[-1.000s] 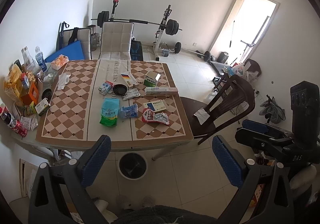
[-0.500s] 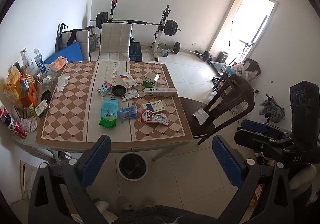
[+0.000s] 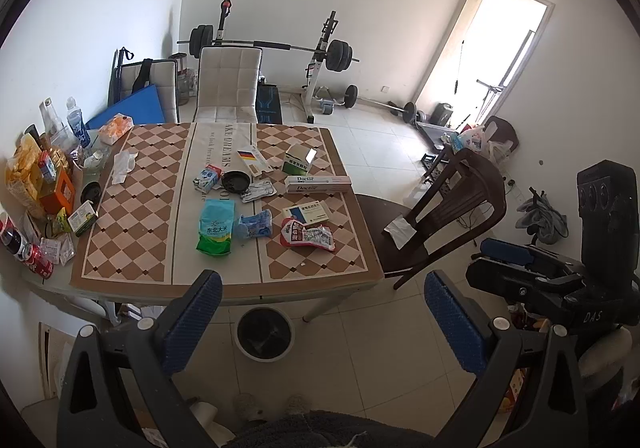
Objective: Collect trash
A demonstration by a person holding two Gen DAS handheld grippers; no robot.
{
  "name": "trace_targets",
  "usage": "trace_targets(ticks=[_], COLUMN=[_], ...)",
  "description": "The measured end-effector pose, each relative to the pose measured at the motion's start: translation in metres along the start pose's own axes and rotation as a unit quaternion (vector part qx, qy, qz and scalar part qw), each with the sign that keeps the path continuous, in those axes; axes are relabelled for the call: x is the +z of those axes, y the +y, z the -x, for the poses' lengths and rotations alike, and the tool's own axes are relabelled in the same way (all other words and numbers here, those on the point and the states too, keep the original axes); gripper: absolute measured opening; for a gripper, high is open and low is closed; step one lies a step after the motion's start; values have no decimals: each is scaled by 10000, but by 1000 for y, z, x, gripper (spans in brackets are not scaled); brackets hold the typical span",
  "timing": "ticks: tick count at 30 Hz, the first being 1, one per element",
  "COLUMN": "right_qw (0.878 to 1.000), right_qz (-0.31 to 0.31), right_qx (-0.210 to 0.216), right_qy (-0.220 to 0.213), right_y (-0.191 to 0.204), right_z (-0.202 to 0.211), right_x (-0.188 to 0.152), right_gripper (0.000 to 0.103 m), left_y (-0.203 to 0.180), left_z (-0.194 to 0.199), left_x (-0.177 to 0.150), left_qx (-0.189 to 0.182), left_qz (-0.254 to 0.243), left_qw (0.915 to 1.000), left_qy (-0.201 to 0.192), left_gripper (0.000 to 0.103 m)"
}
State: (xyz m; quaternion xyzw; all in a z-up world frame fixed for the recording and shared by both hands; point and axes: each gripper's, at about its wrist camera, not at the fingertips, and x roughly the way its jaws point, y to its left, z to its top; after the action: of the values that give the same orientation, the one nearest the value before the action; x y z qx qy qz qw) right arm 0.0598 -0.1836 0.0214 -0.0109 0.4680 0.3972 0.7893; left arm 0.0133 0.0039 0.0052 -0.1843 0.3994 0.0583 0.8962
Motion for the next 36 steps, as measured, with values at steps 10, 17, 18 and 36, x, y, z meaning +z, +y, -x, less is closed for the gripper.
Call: trace_targets(ticks=[10,17,18,36], right_qw=[10000,10000,9999,9546], right_qz=[-3,-57,-87,232], right_qx=[5,-53,-108,-2192], right_qy=[-1,-2,-20,2002], right_y=[-1,-1,-1,-135], right_z=[1,-4,-6,-301], right_x=[0,0,1,51], right_gripper=[103,103,103,103], left_y=[-1,7,10,158], left_z=[0,-5,-10,-270], left_x=[3,13,13,-11], left_qx=[1,197,452,3545], left_qz=[-15,-137,-210,133], left_qw=[10000,9997,9987,9242], left_qy=[-15,-11,-78,1413], left_gripper=[103,103,103,103])
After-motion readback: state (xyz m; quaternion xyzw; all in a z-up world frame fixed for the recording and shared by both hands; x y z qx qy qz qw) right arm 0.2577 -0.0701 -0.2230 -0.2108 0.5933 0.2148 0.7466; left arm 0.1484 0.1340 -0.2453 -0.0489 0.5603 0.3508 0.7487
